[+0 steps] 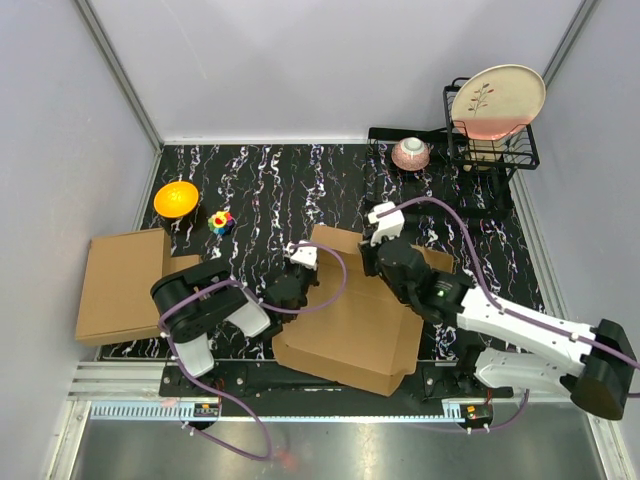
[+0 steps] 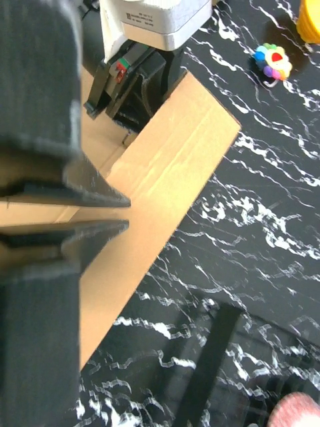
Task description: Fold the paper box
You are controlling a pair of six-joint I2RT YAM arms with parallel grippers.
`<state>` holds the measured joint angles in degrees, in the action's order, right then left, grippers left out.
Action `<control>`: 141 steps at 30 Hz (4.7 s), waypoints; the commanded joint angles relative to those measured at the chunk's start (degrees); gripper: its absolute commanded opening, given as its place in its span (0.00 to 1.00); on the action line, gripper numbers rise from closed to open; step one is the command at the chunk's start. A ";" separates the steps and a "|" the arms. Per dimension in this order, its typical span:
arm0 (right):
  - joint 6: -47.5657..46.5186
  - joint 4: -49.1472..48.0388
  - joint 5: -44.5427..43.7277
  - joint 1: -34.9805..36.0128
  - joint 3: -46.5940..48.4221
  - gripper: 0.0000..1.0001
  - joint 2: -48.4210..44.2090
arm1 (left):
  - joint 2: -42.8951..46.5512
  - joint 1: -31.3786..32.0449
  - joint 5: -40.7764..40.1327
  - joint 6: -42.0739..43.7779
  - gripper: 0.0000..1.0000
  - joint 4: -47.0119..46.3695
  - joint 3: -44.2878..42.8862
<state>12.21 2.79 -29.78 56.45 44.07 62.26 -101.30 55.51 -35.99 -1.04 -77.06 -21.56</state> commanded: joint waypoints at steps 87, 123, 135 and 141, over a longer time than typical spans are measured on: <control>19.34 18.22 6.65 -22.34 -6.28 0.00 -18.49 | 15.43 -2.60 -4.44 -23.13 0.00 68.88 -16.93; 13.11 14.87 14.05 -20.15 -8.22 0.65 -18.56 | 14.81 -2.07 -4.71 -21.55 0.00 61.76 -15.53; 15.02 22.78 6.78 -20.15 -6.10 0.73 -32.97 | 13.58 -3.03 -4.44 -22.25 0.00 62.82 -15.97; 19.42 30.52 -5.20 -20.15 -4.87 0.60 -29.93 | 14.02 -3.04 -4.09 -22.43 0.00 62.38 -15.44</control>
<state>27.79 27.49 -25.69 36.10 37.21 29.15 -86.28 52.80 -42.39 -23.77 -16.67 -37.87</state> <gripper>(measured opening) 0.617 0.050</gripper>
